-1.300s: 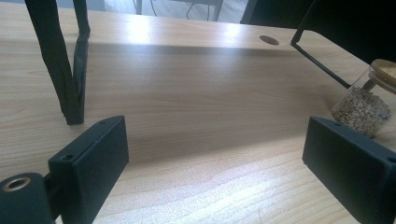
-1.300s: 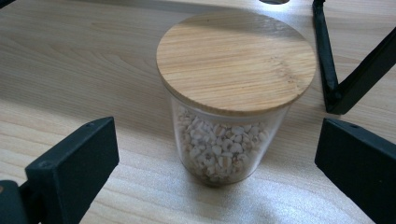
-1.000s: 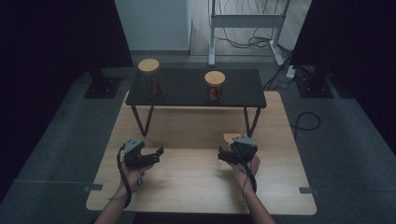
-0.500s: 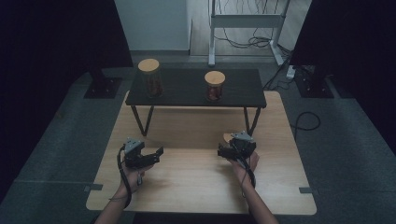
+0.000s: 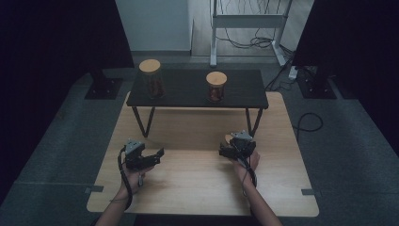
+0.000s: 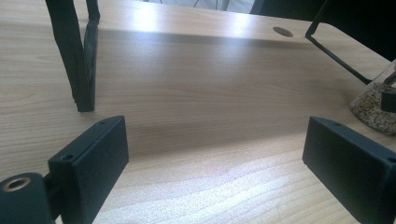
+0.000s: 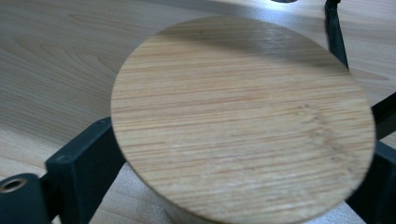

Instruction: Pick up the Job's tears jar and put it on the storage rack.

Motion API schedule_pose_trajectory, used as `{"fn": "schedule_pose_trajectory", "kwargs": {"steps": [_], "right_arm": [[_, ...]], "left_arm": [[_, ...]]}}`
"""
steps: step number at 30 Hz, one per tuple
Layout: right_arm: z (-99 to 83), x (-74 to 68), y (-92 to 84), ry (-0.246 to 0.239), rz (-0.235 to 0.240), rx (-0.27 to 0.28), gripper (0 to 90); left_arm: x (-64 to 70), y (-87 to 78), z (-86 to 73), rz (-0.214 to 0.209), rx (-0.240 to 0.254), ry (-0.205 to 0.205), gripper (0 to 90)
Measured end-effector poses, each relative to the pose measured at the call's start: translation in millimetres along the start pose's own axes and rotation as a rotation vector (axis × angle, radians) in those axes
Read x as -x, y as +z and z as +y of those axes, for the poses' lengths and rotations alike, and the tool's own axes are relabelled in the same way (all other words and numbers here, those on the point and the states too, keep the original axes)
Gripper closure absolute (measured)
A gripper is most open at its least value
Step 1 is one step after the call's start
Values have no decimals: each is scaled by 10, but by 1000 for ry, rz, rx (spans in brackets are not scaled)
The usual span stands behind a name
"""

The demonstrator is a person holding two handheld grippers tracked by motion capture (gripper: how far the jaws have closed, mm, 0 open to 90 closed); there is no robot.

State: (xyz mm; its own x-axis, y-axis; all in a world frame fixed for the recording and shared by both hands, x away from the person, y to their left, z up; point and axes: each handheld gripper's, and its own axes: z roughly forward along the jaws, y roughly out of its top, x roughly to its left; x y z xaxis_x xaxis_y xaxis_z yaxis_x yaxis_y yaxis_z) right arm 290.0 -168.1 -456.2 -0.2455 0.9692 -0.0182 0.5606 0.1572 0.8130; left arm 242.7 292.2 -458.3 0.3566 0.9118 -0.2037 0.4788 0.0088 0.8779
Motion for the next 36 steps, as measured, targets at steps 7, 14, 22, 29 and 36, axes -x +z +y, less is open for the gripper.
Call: {"fn": "schedule_pose_trajectory", "kwargs": {"steps": [7,14,22,29,36], "right_arm": [[-15,10,34,-13,-3,-9,111],[-42,13,39,-31,7,3,222],[-67,48,37,-18,16,14,247],[-85,65,40,-12,17,24,250],[-85,90,36,-8,24,24,252]], "left_arm": [[-2,2,0,2,-1,-3,66],[-2,-1,1,3,0,-3,67],[0,0,-1,5,-1,-4,67],[7,-2,-2,4,-1,-2,66],[6,-3,0,4,-1,-2,67]]}}
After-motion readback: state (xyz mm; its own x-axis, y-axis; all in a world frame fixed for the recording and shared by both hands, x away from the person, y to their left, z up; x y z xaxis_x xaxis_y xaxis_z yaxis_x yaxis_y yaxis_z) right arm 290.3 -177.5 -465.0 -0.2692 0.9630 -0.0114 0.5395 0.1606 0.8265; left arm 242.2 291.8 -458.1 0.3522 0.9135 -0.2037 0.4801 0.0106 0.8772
